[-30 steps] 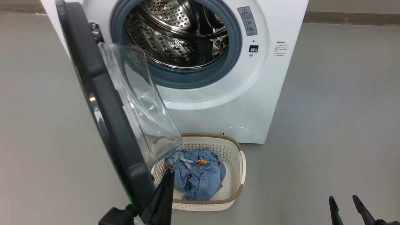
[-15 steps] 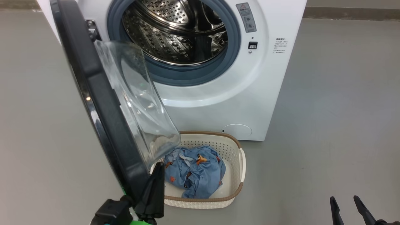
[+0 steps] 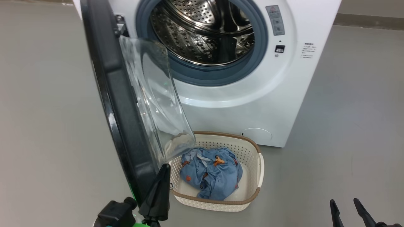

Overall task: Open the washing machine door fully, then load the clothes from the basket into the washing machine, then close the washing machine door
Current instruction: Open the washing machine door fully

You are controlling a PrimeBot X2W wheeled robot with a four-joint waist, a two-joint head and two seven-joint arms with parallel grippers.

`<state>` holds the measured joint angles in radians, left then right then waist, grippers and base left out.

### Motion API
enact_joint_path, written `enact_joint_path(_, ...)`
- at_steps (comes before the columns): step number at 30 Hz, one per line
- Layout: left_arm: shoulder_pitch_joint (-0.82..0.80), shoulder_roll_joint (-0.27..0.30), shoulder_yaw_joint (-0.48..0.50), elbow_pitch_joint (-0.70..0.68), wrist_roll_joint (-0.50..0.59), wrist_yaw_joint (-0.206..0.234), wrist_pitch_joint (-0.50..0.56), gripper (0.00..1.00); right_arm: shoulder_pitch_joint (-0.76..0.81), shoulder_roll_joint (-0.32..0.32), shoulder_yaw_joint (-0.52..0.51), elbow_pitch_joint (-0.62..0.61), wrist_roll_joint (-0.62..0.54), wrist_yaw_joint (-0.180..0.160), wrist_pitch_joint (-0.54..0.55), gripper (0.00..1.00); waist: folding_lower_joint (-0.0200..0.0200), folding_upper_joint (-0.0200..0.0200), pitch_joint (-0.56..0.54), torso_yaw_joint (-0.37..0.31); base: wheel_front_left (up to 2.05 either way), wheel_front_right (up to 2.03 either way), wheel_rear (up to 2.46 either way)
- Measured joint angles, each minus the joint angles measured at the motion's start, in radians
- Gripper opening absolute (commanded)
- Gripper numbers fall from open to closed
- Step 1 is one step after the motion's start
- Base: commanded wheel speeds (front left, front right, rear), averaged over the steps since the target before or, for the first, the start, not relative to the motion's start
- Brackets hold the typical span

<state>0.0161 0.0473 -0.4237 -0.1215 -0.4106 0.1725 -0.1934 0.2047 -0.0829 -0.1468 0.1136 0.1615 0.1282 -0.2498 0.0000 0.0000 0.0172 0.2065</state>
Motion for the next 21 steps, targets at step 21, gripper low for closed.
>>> enact_joint_path(21, -0.004, 0.019, 0.143, 0.034, -0.006, 0.096, -0.03, 0.0, 0.0, -0.002, 0.038, 0.011, 0.008, 0.0, 0.0, 1.0, 0.0, 0.0, 0.025, 0.13, 0.0, 0.0, 0.0)
